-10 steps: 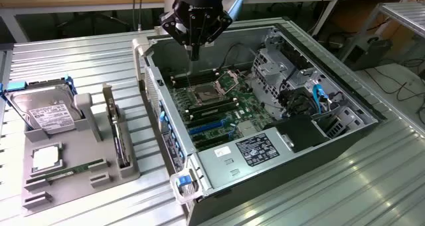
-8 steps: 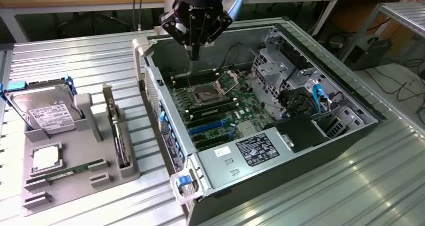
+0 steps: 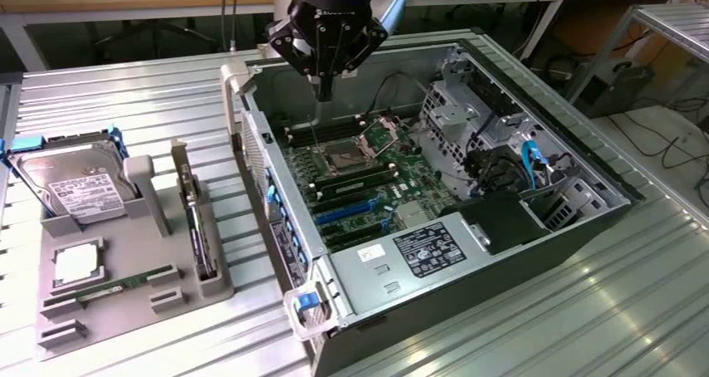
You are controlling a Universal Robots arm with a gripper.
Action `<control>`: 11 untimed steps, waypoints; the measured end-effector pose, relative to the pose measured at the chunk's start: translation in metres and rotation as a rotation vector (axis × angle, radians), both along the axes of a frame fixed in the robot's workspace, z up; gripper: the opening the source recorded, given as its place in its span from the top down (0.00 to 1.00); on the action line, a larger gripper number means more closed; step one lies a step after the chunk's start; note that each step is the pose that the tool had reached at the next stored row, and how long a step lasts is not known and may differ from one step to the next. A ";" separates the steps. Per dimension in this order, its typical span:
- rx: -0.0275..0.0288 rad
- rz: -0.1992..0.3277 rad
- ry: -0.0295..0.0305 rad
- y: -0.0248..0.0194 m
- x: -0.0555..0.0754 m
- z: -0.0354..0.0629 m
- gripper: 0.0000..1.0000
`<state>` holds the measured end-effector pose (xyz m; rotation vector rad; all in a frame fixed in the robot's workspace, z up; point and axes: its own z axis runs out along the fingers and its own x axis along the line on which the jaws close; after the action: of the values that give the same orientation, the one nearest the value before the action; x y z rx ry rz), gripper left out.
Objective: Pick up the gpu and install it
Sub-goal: 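Reach for the gpu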
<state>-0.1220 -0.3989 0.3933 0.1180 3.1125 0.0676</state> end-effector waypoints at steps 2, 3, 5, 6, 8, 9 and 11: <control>0.0000 0.000 0.0000 0.0000 0.000 0.0000 0.89; 0.0000 0.000 0.0000 0.0000 0.000 0.0000 0.89; -0.0002 0.000 0.0002 -0.0003 -0.001 0.0001 0.89; 0.0000 0.000 0.0000 -0.0009 -0.002 0.0001 0.89; 0.0000 0.000 -0.0004 -0.0031 -0.008 0.0000 0.89; 0.0000 0.000 -0.0006 -0.0044 -0.011 0.0000 0.89; 0.0000 0.000 -0.0010 -0.0069 -0.019 0.0000 0.89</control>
<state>-0.1405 -0.4058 0.3933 0.1181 3.1115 0.0677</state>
